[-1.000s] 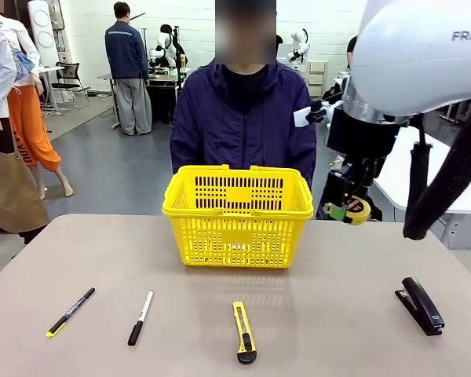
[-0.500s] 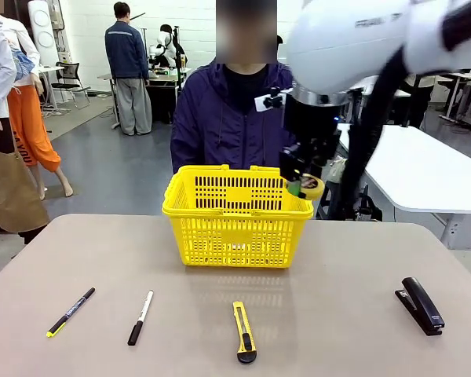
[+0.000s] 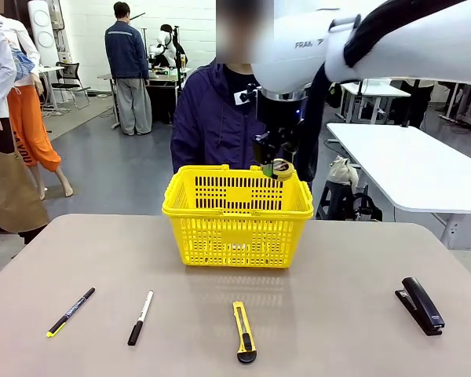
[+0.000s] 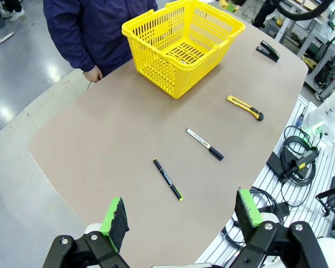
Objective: Place the items the person wants into the basket.
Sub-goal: Pick up the item the person points to and place it in the Market Basket.
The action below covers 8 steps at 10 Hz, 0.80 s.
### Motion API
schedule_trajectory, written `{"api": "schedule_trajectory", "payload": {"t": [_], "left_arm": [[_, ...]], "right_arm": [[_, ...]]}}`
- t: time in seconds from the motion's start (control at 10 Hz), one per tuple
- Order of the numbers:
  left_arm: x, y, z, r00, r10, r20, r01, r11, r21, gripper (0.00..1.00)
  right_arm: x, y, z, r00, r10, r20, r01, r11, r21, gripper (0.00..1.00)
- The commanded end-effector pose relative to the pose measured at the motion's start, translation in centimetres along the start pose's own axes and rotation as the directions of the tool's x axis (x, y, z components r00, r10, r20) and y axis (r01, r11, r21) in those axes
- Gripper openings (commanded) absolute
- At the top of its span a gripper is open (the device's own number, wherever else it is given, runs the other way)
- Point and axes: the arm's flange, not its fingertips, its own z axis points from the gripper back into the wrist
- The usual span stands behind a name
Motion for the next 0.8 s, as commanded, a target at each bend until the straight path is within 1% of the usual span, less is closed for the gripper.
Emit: {"api": "schedule_trajectory", "payload": {"t": [0.0, 0.2, 0.3, 0.7], "left_arm": [[-0.1, 0.0, 0.1, 1.0, -0.014, 0.01, 0.014, 1.0, -0.01, 1.0], [-0.1, 0.0, 0.1, 1.0, -0.014, 0.01, 0.014, 1.0, -0.01, 1.0], [-0.1, 0.0, 0.1, 1.0, -0.014, 0.01, 0.014, 1.0, -0.01, 1.0], [-0.1, 0.0, 0.1, 1.0, -0.014, 0.01, 0.014, 1.0, -0.01, 1.0]], "right_arm": [[3.0, -1.0, -0.2, 1.0, -0.001, 0.003, 0.0, 0.999, 0.038, 0.14], [3.1, -2.2, -1.2, 0.999, -0.021, 0.03, 0.018, 0.995, 0.093, 0.14], [2.5, -1.2, -1.8, 1.0, -0.014, 0.011, 0.014, 0.999, 0.032, 0.14], [2.5, -1.2, -1.8, 1.0, -0.014, 0.011, 0.014, 0.999, 0.032, 0.14]]}}
